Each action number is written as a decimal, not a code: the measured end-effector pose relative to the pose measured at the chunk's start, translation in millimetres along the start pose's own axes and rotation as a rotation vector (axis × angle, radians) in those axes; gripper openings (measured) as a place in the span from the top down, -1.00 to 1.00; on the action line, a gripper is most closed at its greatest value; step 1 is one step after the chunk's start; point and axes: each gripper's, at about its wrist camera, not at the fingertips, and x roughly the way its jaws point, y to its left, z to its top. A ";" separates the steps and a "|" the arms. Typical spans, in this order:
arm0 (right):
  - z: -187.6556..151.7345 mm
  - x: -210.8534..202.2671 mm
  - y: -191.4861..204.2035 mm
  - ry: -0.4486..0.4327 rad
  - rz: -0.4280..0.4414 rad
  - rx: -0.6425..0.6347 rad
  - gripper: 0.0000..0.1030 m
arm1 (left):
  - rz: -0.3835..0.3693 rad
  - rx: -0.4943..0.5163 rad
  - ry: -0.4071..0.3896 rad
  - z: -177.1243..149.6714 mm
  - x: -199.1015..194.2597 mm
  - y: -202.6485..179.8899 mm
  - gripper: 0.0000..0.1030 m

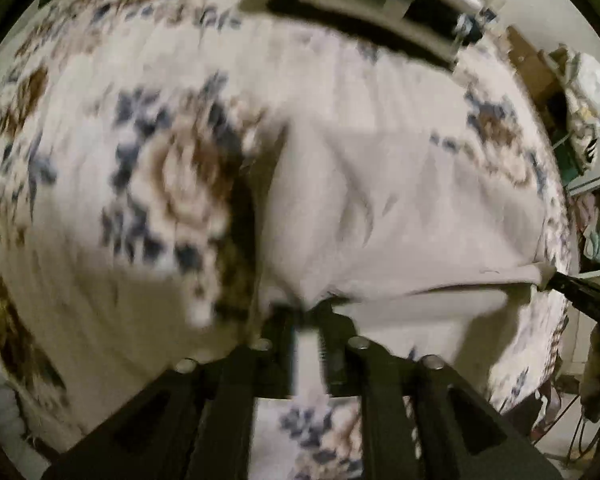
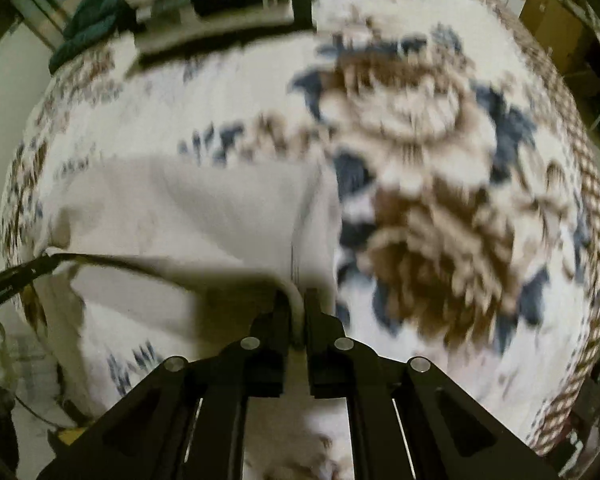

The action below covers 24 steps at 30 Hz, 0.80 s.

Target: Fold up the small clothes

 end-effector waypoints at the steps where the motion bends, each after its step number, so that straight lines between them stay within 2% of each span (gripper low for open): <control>1: -5.3 2.2 -3.2 0.026 -0.005 0.003 0.65 | 0.011 -0.021 0.018 -7.5 -1.7 4.0 0.63; 2: -9.7 3.1 -7.4 0.049 -0.010 0.013 0.59 | 0.010 -0.033 0.022 -12.9 -4.3 6.6 0.63; 5: -16.8 -3.6 -23.5 0.076 0.006 0.081 0.47 | 0.002 -0.113 0.048 -23.4 -16.1 21.4 0.34; 7: -16.6 -11.2 -34.7 0.073 0.025 0.148 0.17 | -0.032 -0.176 0.031 -22.4 -23.3 31.9 0.09; 9: -12.9 -19.2 -48.1 0.056 0.080 0.253 0.07 | -0.066 -0.233 0.003 -13.8 -28.0 40.7 -0.08; 14: -3.4 -8.9 -78.5 0.037 0.319 0.597 -0.03 | -0.173 -0.356 -0.057 22.6 -19.6 51.7 -0.09; 17: 3.6 13.9 -79.3 0.050 0.400 0.705 -0.03 | -0.225 -0.398 -0.034 40.4 7.6 46.0 -0.09; 18: 7.2 21.0 -78.7 0.058 0.415 0.728 -0.03 | -0.240 -0.402 -0.032 42.2 13.8 44.3 -0.06; 19: 9.2 25.5 -76.8 0.060 0.426 0.743 -0.03 | -0.233 -0.407 -0.027 44.8 20.9 41.6 0.11; 20: 10.8 29.7 -74.4 0.056 0.437 0.761 0.00 | -0.236 -0.399 -0.036 46.3 23.4 37.9 0.37; 21: 12.7 29.6 -71.6 0.040 0.430 0.767 0.35 | -0.235 -0.382 -0.041 47.1 23.7 34.1 0.89; 22: 15.1 26.7 -68.5 0.027 0.412 0.758 0.71 | -0.192 -0.351 -0.044 48.1 21.4 28.6 0.89; 23: 17.9 21.7 -63.9 0.011 0.391 0.733 0.83 | -0.178 -0.335 -0.058 47.5 17.1 26.1 0.89; 24: 19.7 12.9 -59.5 -0.018 0.376 0.715 0.87 | -0.197 -0.334 -0.088 45.6 7.7 25.3 0.89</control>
